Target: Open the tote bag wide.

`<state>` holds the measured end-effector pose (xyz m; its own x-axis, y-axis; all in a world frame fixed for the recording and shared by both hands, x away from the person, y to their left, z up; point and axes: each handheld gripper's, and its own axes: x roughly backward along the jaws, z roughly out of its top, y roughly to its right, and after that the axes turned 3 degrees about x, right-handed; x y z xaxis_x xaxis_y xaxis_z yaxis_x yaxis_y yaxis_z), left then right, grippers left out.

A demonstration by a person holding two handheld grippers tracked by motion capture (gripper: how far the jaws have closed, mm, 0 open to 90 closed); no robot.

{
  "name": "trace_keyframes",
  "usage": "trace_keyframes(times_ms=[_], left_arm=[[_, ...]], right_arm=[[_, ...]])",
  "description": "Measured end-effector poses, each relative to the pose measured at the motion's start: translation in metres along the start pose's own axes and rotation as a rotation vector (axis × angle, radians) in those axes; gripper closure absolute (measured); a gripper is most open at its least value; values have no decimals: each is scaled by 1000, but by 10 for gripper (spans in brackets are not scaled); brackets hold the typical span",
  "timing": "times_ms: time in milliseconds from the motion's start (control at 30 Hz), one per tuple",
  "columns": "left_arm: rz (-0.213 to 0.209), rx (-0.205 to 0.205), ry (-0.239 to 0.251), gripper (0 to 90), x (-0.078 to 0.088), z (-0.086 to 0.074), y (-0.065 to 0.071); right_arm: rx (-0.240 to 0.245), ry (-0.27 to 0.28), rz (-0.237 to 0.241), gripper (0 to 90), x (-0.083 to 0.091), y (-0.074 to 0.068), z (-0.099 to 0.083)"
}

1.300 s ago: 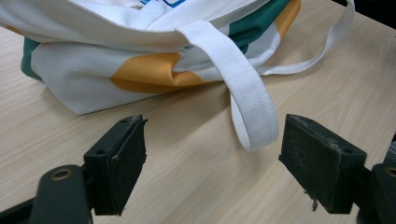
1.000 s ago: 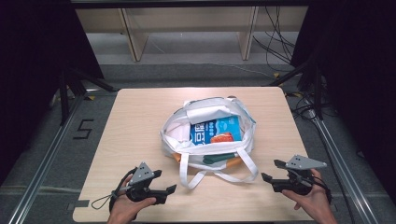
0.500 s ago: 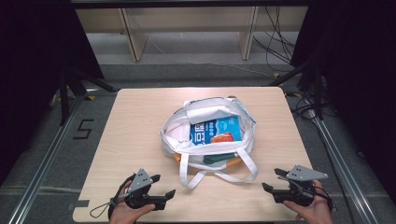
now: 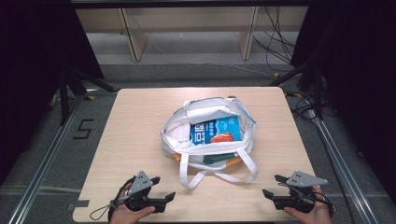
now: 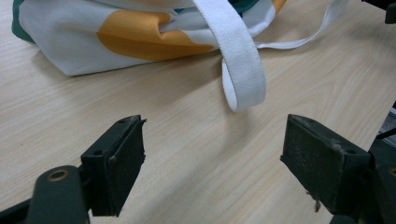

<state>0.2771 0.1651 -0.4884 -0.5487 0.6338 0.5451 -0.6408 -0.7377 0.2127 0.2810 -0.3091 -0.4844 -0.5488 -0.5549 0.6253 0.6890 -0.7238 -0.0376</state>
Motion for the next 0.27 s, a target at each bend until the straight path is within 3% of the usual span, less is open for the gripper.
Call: trace_keyframes(times_ms=[67,133,267], left_arm=[[-3,-16,4,197,0,0,-1],[-5,-14,5,197,0,0,-2],[-2,-15,-1,195,0,0,-2]], right_arm=[[32,10,-12,270,0,3,0],[35,9,8,269,-1,5,0],[34,7,2,269,-1,5,-1]])
